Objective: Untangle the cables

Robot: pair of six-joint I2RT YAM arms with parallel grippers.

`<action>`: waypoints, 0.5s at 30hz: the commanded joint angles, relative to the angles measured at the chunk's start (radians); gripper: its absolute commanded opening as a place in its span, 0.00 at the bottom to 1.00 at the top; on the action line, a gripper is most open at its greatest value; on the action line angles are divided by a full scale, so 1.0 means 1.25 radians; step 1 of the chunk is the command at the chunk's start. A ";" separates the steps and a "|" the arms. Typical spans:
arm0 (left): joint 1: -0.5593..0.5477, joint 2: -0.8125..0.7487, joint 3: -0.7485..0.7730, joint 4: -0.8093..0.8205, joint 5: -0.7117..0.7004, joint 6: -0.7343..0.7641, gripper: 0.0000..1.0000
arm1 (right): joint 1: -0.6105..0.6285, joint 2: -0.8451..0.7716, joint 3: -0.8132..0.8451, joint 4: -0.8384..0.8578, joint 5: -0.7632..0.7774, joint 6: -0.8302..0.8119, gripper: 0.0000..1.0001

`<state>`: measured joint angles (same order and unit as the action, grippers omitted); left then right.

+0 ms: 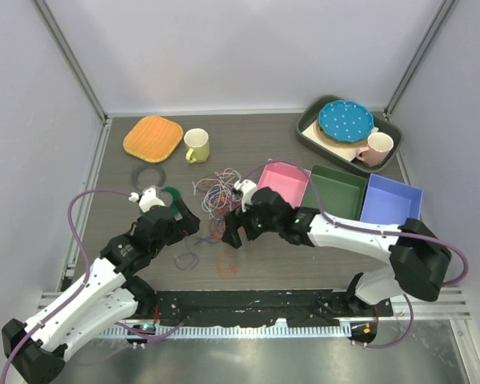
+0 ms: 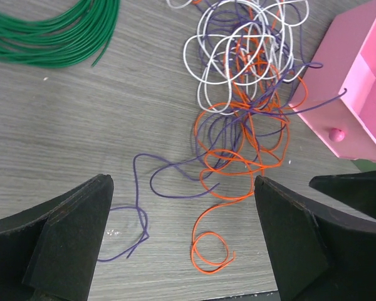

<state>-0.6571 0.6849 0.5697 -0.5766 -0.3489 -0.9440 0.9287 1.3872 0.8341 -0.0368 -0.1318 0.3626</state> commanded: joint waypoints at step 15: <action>-0.002 -0.112 -0.051 -0.071 -0.018 -0.077 1.00 | 0.144 0.289 0.133 0.006 0.312 0.072 0.44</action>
<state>-0.6571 0.5644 0.5114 -0.6659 -0.3725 -1.0218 1.0740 1.7241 0.9260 -0.0597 0.1604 0.4118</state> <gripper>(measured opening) 0.996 0.527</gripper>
